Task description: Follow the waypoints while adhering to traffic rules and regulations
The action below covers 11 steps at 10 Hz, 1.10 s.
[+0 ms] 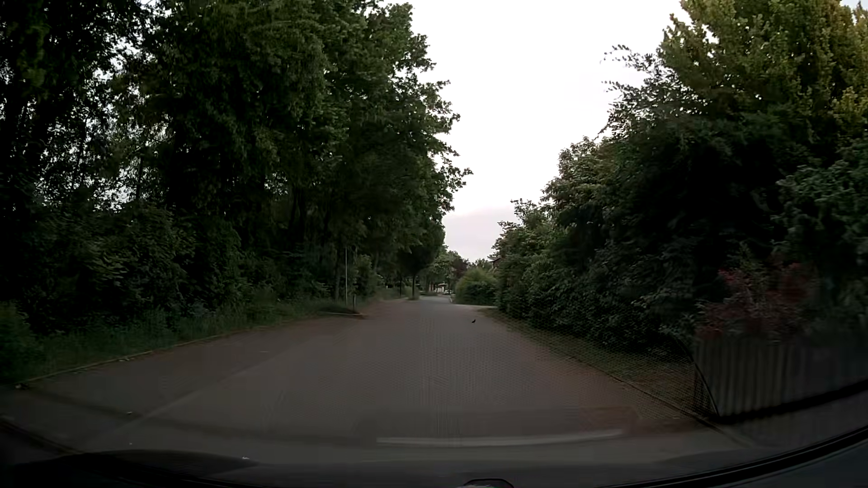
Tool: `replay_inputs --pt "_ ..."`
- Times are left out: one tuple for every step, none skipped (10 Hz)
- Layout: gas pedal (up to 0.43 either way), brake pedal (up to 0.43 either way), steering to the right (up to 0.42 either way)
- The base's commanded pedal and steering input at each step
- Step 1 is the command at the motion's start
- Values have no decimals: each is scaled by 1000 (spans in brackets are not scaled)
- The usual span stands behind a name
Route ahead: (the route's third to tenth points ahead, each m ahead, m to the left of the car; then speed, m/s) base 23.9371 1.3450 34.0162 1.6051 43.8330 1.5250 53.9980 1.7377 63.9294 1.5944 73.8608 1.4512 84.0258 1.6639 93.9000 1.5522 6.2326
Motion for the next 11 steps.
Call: replay_inputs --pt "189 0 4" --pt "189 0 0" --pt "189 0 -1" --pt "189 0 0" --pt "189 0 2" --pt "177 0 -1" --pt "157 0 -3" --pt "157 0 -3" --pt "157 0 -1" --pt "157 0 -1" --pt "157 0 1"
